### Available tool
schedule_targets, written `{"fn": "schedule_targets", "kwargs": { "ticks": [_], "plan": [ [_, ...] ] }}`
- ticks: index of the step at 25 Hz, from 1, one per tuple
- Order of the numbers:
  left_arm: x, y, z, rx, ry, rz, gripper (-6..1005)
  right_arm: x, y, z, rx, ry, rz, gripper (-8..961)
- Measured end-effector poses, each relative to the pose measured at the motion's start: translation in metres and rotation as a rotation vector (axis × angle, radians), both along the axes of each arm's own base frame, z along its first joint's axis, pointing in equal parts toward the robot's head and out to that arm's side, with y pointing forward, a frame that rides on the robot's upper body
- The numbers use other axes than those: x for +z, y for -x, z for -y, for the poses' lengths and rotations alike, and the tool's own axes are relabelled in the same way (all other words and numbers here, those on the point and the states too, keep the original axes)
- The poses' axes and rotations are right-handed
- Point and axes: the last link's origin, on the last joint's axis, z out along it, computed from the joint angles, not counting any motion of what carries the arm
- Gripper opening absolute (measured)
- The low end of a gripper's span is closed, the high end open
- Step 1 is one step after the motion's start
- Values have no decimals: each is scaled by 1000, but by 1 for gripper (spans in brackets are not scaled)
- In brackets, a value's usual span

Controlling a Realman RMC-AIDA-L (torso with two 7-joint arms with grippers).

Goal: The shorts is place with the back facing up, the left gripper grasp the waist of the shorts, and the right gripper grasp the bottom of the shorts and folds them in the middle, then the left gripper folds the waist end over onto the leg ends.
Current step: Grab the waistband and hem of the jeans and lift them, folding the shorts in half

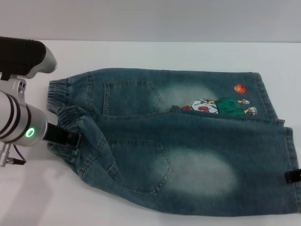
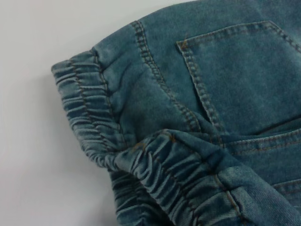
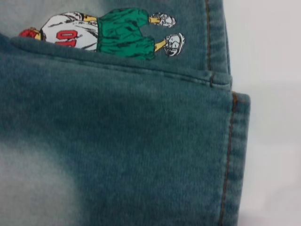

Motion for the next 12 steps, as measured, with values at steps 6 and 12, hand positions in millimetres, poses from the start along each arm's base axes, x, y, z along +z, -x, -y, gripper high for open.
{"fn": "schedule_targets", "kwargs": {
  "ticks": [6, 12],
  "plan": [
    [-1, 0, -1, -3, -1, 3, 122, -3, 1, 1, 0, 10, -4, 758],
    [-2, -1, -2, -6, -2, 5, 121, -4, -1, 3, -11, 13, -8, 757]
  ]
}}
